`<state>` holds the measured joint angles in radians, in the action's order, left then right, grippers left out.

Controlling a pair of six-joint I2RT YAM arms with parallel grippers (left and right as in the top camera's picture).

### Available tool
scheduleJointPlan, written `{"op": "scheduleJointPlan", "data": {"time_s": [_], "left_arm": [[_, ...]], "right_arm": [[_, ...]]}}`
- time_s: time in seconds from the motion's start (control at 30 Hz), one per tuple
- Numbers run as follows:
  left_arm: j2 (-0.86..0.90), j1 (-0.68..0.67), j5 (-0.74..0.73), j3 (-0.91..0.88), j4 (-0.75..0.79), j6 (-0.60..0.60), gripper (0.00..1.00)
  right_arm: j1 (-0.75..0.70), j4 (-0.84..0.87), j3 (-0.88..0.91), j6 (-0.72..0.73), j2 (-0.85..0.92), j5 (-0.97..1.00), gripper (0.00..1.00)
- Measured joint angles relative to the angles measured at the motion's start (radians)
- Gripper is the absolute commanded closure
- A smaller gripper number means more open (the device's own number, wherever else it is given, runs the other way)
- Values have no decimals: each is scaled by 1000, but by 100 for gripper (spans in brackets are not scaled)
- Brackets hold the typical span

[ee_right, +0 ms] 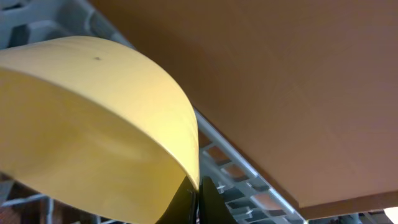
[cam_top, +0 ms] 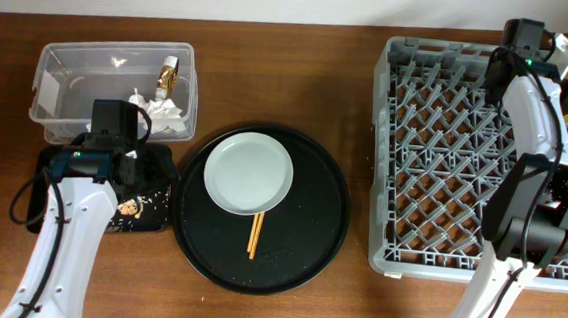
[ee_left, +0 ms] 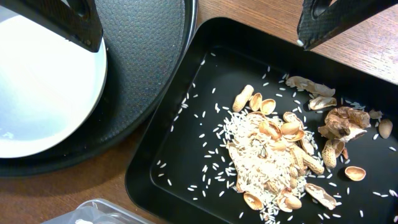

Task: Sort waste into correct bins and load items into the dishwasher rack
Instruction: 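Set the yellow bowl upright in the rack and adjust with right gripper, then grasp the grey plate on the round tray with the right gripper, lift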

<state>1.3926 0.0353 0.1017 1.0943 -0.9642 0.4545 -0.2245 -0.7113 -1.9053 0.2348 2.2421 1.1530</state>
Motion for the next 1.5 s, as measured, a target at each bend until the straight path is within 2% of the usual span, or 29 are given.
{"op": "scheduleJointPlan", "data": {"time_s": [0.17, 0.27, 0.3, 0.37, 0.43, 0.53, 0.63, 0.67, 0.73, 0.83, 0.93, 1.07, 1.17, 1.23, 1.43, 1.5], "left_arm": [[0, 0, 0, 0, 0, 0, 1], [0, 0, 0, 0, 1, 0, 0], [0, 0, 0, 0, 2, 0, 1], [0, 0, 0, 0, 1, 0, 1], [0, 0, 0, 0, 1, 0, 1], [0, 0, 0, 0, 2, 0, 1], [0, 0, 0, 0, 2, 0, 1], [0, 0, 0, 0, 3, 0, 1], [0, 0, 0, 0, 1, 0, 1], [0, 0, 0, 0, -16, 0, 1], [0, 0, 7, 0, -58, 0, 1], [0, 0, 31, 0, -97, 0, 1], [0, 0, 35, 0, -102, 0, 1], [0, 0, 38, 0, -103, 0, 1], [0, 0, 38, 0, -109, 0, 1], [0, 0, 38, 0, -109, 0, 1]], "right_arm": [[0, -10, 6, 2, 2, -3, 93], [1, -77, 13, 5, 2, -79, 83], [3, -106, 15, 10, 2, -118, 71], [13, -170, 17, 64, 2, -149, 55], [30, -209, 18, 119, -2, -177, 54], [49, -286, 24, 139, -66, -269, 47], [50, -392, 26, 150, -233, -463, 35], [49, -429, 25, 139, -302, -573, 34], [53, -479, 23, 83, -410, -830, 34], [123, -578, 23, 0, -450, -1156, 33], [281, -614, 40, -33, -447, -1306, 30], [549, -556, 142, -9, -427, -1366, 32], [672, -430, 245, 66, -376, -1377, 39], [748, -304, 336, 139, -346, -1380, 41], [821, -91, 504, 341, -288, -1308, 53], [821, -65, 512, 370, -261, -1299, 57]]}}
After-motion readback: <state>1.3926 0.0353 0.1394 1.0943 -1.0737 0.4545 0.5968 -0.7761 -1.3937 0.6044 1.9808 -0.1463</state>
